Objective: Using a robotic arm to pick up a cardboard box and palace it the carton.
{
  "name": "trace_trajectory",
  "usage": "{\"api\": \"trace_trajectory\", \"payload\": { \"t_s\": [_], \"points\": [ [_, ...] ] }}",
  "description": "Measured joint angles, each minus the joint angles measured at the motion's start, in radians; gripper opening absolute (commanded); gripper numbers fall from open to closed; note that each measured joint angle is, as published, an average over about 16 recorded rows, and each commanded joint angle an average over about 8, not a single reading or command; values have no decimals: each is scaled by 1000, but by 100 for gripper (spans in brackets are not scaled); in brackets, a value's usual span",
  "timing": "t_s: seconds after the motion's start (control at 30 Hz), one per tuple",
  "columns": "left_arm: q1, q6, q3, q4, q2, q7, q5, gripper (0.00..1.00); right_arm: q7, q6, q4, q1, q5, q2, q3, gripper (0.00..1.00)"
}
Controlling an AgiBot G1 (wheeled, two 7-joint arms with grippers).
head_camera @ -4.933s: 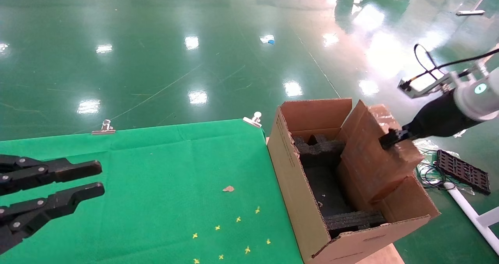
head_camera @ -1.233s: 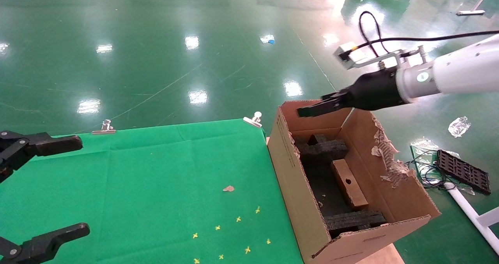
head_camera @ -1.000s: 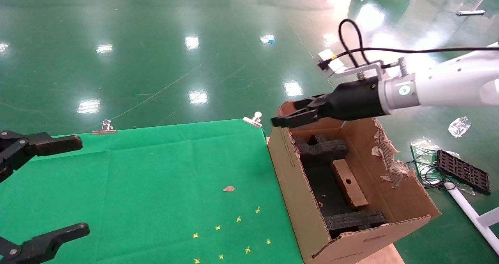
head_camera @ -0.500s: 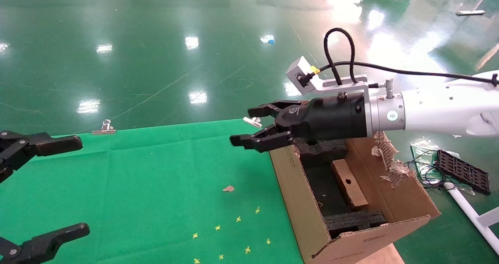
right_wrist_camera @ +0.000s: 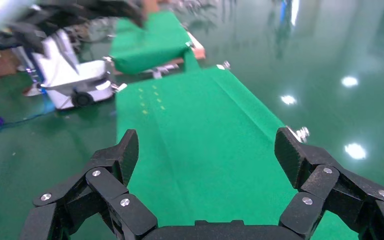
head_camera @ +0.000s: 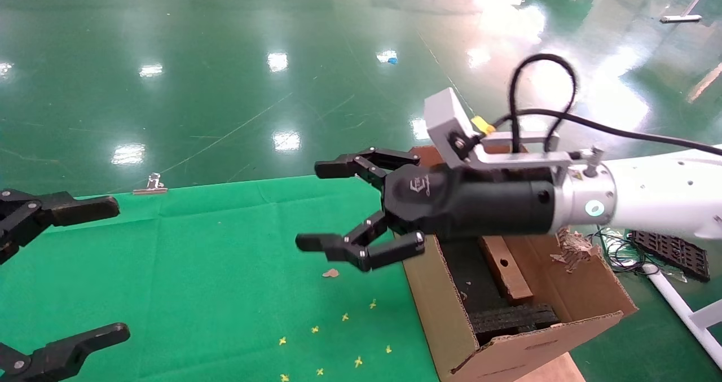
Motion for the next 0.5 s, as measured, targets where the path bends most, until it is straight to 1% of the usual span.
{"api": "trace_trajectory", "payload": {
  "t_s": [0.27,0.5],
  "points": [
    [0,0,0,0,0,0,0,100,-61,-32,140,-130,77,24,139,100],
    [0,0,1,0,0,0,-1,100,-87,-47,204,-190,114,35,204,100]
  ]
}}
